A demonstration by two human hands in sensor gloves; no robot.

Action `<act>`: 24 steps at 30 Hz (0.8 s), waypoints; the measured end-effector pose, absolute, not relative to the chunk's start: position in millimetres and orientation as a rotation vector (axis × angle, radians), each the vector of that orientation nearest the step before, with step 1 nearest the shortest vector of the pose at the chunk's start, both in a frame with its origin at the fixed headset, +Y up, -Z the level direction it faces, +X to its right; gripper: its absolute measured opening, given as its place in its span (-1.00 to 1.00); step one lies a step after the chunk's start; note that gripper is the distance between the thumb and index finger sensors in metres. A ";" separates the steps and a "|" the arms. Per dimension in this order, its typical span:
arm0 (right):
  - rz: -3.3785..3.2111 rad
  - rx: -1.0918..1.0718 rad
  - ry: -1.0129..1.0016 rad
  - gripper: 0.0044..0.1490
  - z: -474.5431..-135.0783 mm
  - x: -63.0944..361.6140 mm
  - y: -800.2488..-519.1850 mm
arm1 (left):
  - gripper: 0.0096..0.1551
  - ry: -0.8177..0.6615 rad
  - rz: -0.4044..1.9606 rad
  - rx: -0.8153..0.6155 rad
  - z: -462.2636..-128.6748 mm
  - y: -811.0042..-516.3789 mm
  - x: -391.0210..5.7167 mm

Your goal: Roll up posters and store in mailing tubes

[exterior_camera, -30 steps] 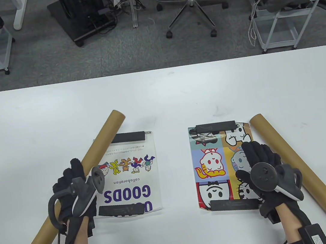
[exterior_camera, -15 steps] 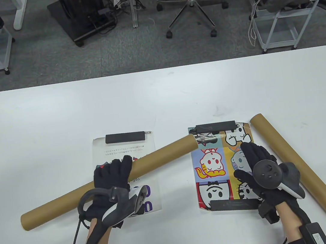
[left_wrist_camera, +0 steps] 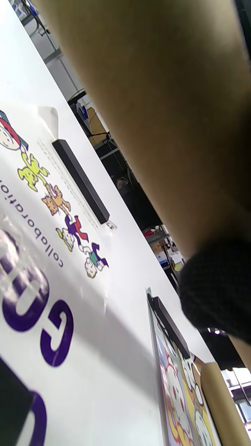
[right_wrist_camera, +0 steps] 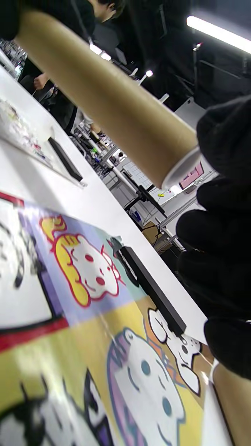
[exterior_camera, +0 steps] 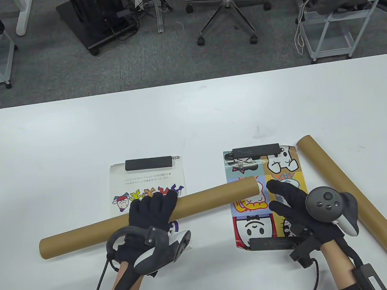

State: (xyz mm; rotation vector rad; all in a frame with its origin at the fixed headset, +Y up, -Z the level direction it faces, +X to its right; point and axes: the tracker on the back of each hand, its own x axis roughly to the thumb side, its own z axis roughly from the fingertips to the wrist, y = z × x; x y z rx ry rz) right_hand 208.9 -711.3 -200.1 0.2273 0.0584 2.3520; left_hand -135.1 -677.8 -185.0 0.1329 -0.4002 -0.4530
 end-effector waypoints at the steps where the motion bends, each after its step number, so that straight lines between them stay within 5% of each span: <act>1: 2.343 0.228 0.053 -0.22 -200.3 207.8 -711.4 | 0.06 -0.409 -0.455 0.137 -183.8 -678.1 -132.8; 12: 2.445 0.109 -0.077 -0.51 -199.3 205.7 -710.2 | 0.07 -0.477 -0.485 0.196 -171.5 -672.8 -118.8; 24: 2.416 0.151 -0.077 -0.49 -190.5 203.6 -706.6 | 0.01 -0.426 -0.433 0.113 -175.0 -675.3 -129.1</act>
